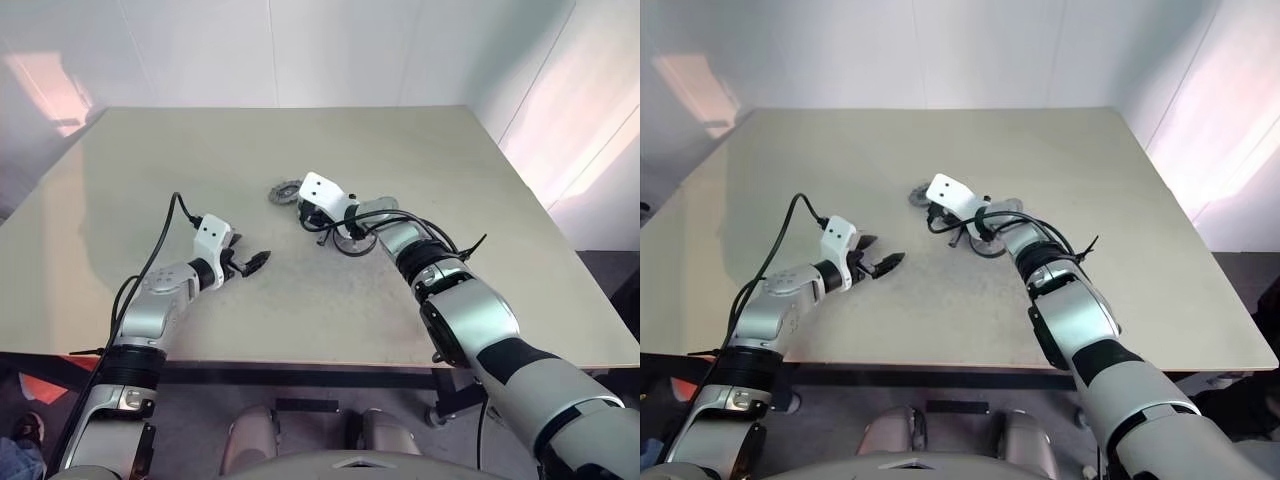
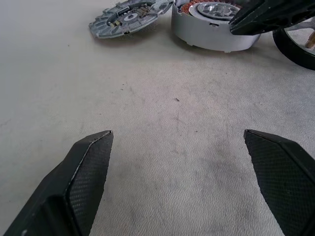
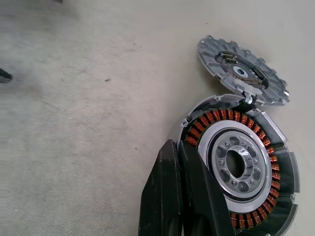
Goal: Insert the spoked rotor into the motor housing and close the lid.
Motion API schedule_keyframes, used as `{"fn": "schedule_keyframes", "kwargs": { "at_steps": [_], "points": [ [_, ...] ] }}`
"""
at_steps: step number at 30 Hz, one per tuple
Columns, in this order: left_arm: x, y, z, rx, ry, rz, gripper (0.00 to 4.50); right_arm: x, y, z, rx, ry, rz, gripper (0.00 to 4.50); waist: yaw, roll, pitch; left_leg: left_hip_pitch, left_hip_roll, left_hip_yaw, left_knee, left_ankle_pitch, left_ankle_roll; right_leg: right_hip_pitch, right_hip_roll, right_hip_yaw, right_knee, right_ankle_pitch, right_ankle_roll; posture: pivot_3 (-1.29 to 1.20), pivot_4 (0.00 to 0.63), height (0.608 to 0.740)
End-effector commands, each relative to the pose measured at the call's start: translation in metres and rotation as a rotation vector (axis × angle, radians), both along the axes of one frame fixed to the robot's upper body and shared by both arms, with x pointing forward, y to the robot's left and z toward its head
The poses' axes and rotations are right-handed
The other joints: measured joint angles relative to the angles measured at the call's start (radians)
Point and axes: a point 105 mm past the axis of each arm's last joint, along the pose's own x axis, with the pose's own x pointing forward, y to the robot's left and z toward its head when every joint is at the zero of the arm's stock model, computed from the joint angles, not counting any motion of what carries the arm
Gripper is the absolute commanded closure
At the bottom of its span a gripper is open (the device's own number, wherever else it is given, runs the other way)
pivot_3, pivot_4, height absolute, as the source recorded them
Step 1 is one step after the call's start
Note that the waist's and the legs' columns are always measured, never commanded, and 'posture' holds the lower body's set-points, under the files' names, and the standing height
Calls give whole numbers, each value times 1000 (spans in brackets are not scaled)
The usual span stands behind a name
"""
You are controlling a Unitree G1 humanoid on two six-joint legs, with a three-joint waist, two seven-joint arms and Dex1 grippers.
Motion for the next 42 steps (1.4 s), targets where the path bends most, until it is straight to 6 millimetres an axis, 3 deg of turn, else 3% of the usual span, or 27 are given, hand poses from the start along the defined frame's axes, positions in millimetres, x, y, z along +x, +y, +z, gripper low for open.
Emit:
{"fn": "schedule_keyframes", "kwargs": {
  "at_steps": [1, 9, 19, 24, 34, 42],
  "points": [
    [4, 3, 15, -1, -61, 6, 0, -6, 17, 30, 65, -71, 94, 4474, 0, 0, 0, 0, 0, 0, 0, 0, 0, 0, 0, 0, 0, 0, 0, 0, 0, 740],
    [2, 5, 15, 0, -60, 9, 0, -36, 5, 23, 44, -49, 156, 4474, 11, -1, 0, 1, 0, 0, 0, 0, 0, 1, 0, 0, 0, 0, 0, 0, 0, 740],
    [0, 10, 14, 6, -51, 15, 0, -62, -40, 12, -12, 2, 100, 4474, 30, -1, 0, 7, -1, 0, 0, 0, 0, 8, 0, 0, -2, 0, 1, 0, 0, 740],
    [1, 8, 14, 6, -48, 12, 0, -77, -44, 11, -2, 27, 95, 4474, 30, -1, 0, 7, -1, -1, 0, 0, 0, 9, 0, 0, -2, -1, 2, 0, 0, 740],
    [1, 8, 15, 9, -46, 6, 0, -87, -53, 12, 9, 59, 63, 4474, 30, -1, 0, 9, -1, -1, 0, 0, 0, 10, 0, 0, -2, -3, 6, 0, 0, 740],
    [1, 12, 16, 17, -43, 10, 0, -96, -43, 24, 77, 100, 72, 4474, 29, -1, 0, 9, -1, -1, 0, 0, 0, 11, 0, 0, -2, -3, 6, 0, 0, 740]
  ]
}}
